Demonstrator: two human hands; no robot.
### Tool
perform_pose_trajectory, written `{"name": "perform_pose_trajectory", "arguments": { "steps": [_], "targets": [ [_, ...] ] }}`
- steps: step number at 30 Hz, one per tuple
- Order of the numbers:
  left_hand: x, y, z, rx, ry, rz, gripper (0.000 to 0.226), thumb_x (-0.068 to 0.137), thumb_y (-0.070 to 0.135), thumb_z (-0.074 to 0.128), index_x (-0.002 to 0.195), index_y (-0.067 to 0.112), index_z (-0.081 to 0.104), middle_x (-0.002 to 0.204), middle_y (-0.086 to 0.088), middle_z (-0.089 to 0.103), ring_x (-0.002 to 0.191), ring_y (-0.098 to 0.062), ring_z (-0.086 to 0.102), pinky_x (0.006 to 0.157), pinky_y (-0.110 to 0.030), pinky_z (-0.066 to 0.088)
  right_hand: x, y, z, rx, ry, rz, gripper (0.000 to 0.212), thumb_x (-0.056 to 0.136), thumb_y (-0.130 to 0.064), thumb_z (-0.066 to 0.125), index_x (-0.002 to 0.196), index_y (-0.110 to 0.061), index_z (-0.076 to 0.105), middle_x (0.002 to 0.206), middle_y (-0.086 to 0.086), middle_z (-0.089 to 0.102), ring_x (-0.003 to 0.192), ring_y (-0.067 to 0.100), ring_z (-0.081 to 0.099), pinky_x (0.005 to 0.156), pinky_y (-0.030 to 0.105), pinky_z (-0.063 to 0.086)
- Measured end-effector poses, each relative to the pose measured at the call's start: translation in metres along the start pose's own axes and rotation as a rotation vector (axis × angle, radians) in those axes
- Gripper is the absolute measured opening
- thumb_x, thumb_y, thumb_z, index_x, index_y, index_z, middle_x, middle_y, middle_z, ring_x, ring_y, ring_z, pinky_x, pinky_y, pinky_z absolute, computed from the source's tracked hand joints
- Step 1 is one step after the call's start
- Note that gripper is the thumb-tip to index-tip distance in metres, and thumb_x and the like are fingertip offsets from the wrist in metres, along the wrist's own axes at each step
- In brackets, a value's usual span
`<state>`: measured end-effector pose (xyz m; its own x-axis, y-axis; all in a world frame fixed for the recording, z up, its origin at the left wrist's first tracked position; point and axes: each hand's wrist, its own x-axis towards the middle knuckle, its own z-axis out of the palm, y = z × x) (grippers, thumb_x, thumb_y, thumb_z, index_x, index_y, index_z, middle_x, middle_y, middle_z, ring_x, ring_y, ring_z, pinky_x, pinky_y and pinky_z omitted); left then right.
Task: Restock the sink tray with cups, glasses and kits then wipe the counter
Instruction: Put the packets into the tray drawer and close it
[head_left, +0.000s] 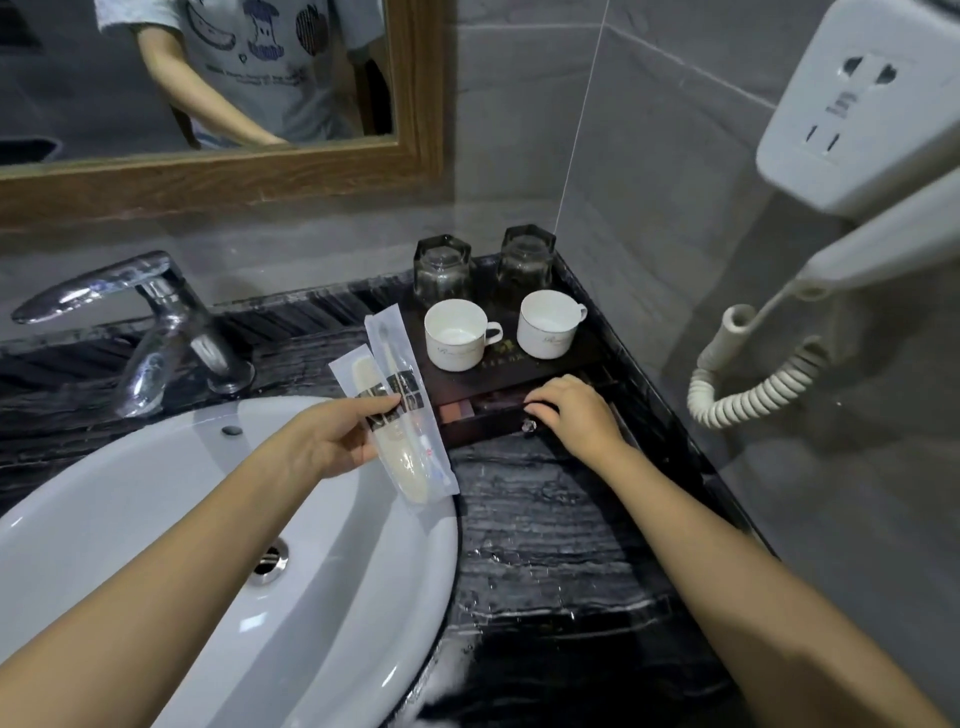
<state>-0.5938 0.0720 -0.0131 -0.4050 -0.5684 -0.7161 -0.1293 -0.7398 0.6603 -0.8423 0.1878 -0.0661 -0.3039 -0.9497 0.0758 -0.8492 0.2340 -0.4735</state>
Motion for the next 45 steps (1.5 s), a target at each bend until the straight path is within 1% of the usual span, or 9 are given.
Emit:
{"name": "perform_pose_trajectory", "arguments": {
  "steps": [3,11,14,18,31,38,41,43,45],
  "targets": [
    [0.001,-0.004,0.006,0.014,-0.020,-0.003,0.005,0.082,0.006,0.063,0.080,0.010,0.064,0.057,-0.001,0.072,0.050,-0.010,0.068,0.043,-0.023,0.055,-0.005,0.000,0.000,0.017,0.016,0.001,0.022,0.090,-0.021,0.061,0.104,-0.010,0.073,0.102,0.008,0.071,0.102,0.024,0.057,0.086,0.030,0.042],
    [-0.001,-0.015,0.029,0.078,-0.079,-0.015,0.005,0.082,0.007,0.062,0.081,0.012,0.064,0.061,0.000,0.073,0.055,-0.010,0.069,0.045,-0.023,0.056,-0.030,0.009,-0.004,0.061,0.027,-0.005,0.018,0.087,-0.018,0.064,0.097,-0.009,0.075,0.096,0.009,0.073,0.099,0.026,0.059,0.090,0.037,0.047],
    [-0.002,-0.022,0.039,0.099,-0.103,-0.023,0.005,0.082,0.007,0.062,0.082,0.011,0.064,0.061,-0.001,0.073,0.055,-0.011,0.070,0.047,-0.024,0.056,-0.039,0.010,-0.005,0.061,0.028,-0.009,0.017,0.086,-0.017,0.064,0.096,-0.008,0.075,0.095,0.010,0.073,0.097,0.028,0.059,0.089,0.035,0.046],
    [-0.003,-0.030,0.053,0.120,-0.141,-0.026,0.007,0.084,0.005,0.060,0.082,0.011,0.063,0.060,0.000,0.073,0.054,-0.011,0.069,0.045,-0.024,0.055,-0.052,0.014,-0.006,0.060,0.003,0.007,0.018,0.087,-0.020,0.063,0.098,-0.011,0.075,0.098,0.006,0.074,0.100,0.022,0.058,0.087,0.026,0.040],
    [-0.010,-0.050,0.078,0.154,-0.201,-0.058,0.008,0.084,0.004,0.059,0.081,0.009,0.063,0.060,-0.002,0.072,0.054,-0.012,0.069,0.052,-0.027,0.059,-0.090,0.012,-0.017,0.044,-0.038,0.033,0.023,0.089,-0.022,0.061,0.105,-0.011,0.073,0.108,0.006,0.072,0.107,0.022,0.057,0.095,0.034,0.044],
    [-0.013,-0.057,0.087,0.154,-0.225,-0.062,0.009,0.086,0.003,0.057,0.081,0.009,0.062,0.059,-0.003,0.072,0.053,-0.012,0.069,0.049,-0.026,0.058,-0.105,0.012,-0.022,0.027,-0.064,0.057,0.023,0.089,-0.024,0.061,0.106,-0.014,0.072,0.110,0.003,0.071,0.109,0.020,0.056,0.096,0.037,0.046],
    [-0.010,-0.060,0.088,0.150,-0.224,-0.052,0.007,0.084,0.004,0.059,0.083,0.010,0.063,0.061,-0.002,0.073,0.055,-0.012,0.070,0.053,-0.028,0.059,-0.109,0.012,-0.024,0.013,-0.109,0.071,0.025,0.090,-0.027,0.059,0.109,-0.017,0.071,0.112,0.001,0.070,0.111,0.018,0.056,0.098,0.038,0.045],
    [-0.008,-0.062,0.089,0.135,-0.222,-0.048,0.007,0.082,0.004,0.061,0.084,0.010,0.064,0.063,-0.002,0.073,0.057,-0.012,0.070,0.057,-0.030,0.059,-0.110,0.008,-0.026,0.058,-0.092,0.096,0.027,0.091,-0.028,0.057,0.112,-0.017,0.069,0.114,0.001,0.070,0.113,0.017,0.056,0.099,0.035,0.045],
    [-0.008,-0.065,0.092,0.110,-0.219,-0.046,0.007,0.082,0.003,0.062,0.083,0.010,0.065,0.062,-0.003,0.073,0.056,-0.012,0.070,0.054,-0.029,0.059,-0.110,-0.005,-0.029,0.253,0.012,0.161,0.027,0.092,-0.026,0.056,0.111,-0.013,0.070,0.113,0.002,0.070,0.109,0.016,0.059,0.095,0.029,0.046]
  ]
}}
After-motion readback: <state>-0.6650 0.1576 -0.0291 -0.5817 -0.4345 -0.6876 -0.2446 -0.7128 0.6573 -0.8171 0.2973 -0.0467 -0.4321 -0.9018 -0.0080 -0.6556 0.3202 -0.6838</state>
